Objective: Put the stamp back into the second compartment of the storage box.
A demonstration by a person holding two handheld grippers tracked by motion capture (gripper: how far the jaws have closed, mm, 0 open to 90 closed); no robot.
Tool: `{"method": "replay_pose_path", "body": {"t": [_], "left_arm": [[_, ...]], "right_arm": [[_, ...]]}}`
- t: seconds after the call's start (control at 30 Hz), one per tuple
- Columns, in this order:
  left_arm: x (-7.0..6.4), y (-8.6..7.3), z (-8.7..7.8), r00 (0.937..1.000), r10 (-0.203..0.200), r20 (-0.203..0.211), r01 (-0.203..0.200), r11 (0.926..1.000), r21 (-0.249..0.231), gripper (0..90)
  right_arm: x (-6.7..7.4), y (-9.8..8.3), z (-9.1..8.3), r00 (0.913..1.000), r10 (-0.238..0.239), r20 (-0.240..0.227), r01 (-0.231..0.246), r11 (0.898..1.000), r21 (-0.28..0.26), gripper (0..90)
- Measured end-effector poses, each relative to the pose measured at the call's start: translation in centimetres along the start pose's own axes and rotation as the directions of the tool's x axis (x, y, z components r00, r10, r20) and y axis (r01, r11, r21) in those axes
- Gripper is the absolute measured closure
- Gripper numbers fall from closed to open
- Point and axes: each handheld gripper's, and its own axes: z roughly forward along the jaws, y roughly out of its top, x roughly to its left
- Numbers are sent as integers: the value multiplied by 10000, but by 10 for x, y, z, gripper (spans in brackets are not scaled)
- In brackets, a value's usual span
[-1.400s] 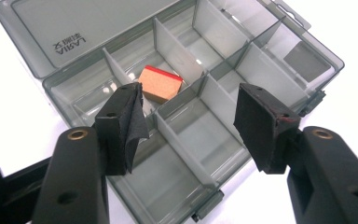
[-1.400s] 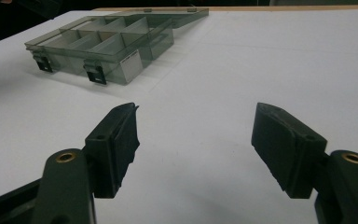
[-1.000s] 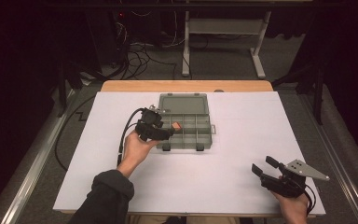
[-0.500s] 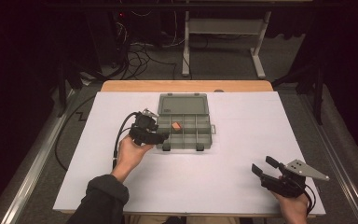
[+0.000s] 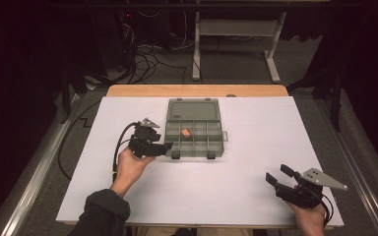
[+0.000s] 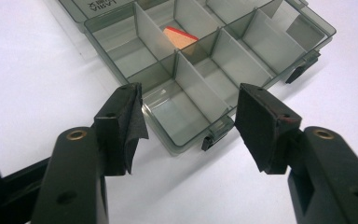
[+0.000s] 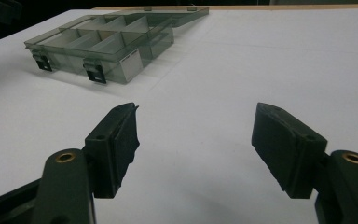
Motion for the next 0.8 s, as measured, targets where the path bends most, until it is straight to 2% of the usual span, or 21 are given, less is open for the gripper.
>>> {"method": "replay_pose_path", "body": {"t": [0.43, 0.8], "left_arm": [[7, -19, -8, 9996, -241, -121, 238, 9995, -220, 412], [8, -35, -17, 9996, -195, -197, 184, 9982, -569, 411]], "right_arm": [[0, 0, 0, 10000, -4, -4, 4, 10000, 0, 314], [0, 0, 0, 10000, -19, 5, 19, 10000, 19, 314]]}}
